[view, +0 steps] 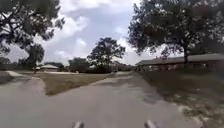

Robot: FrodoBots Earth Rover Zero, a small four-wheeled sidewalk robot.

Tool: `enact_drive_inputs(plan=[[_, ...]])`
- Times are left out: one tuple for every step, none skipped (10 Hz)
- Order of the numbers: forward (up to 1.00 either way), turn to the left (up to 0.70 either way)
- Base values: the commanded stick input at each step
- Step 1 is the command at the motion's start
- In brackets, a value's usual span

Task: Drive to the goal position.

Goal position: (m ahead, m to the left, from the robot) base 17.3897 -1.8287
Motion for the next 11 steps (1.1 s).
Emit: enact_drive_inputs(plan=[[0.85, -0.12], [0.85, -0.05], [0.85, 0.00], [0.85, 0.00], [0.85, 0.00], [0.85, 0.00], [0.85, 0.00], [0.85, 0.00], [0.85, 0.00], [0.85, 0.00], [0.85, 0.00]])
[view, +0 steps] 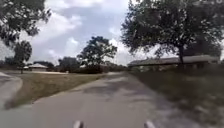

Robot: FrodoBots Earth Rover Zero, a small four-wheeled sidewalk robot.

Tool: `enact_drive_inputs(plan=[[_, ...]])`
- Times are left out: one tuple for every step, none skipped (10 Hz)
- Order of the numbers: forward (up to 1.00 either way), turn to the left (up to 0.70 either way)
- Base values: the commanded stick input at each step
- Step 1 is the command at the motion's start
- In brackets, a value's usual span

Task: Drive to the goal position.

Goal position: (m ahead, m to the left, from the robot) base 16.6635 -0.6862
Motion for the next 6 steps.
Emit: enact_drive_inputs(plan=[[0.85, 0.00], [0.85, 0.00], [0.85, 0.00], [0.85, 0.00], [0.85, 0.00], [0.85, 0.00]])
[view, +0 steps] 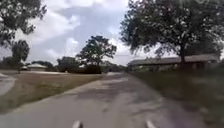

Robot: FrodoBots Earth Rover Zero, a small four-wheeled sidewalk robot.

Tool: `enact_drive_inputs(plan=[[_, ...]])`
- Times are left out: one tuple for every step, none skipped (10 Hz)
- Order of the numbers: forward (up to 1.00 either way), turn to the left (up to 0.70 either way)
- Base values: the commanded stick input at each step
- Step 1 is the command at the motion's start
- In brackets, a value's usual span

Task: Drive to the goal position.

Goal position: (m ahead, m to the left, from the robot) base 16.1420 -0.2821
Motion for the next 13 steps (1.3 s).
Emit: enact_drive_inputs(plan=[[0.85, 0.00], [0.85, -0.03], [0.85, -0.05], [0.85, -0.07], [0.85, -0.09], [0.85, -0.34], [0.85, 0.00], [0.85, 0.00], [0.85, 0.00], [0.85, 0.00], [0.85, 0.00], [0.85, 0.00], [0.85, 0.00]])
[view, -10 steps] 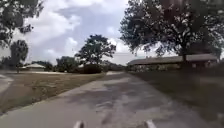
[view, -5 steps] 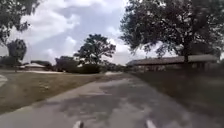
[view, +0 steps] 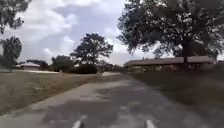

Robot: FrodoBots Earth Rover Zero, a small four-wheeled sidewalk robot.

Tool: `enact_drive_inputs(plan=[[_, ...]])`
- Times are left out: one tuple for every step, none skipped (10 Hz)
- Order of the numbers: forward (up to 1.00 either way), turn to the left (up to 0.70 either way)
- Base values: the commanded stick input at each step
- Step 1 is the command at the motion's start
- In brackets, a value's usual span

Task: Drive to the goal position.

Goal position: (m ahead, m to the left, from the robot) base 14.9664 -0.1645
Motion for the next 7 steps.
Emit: enact_drive_inputs(plan=[[0.85, 0.00], [0.85, 0.00], [0.85, 0.00], [0.85, 0.00], [0.85, 0.00], [0.85, 0.00], [0.85, 0.00]])
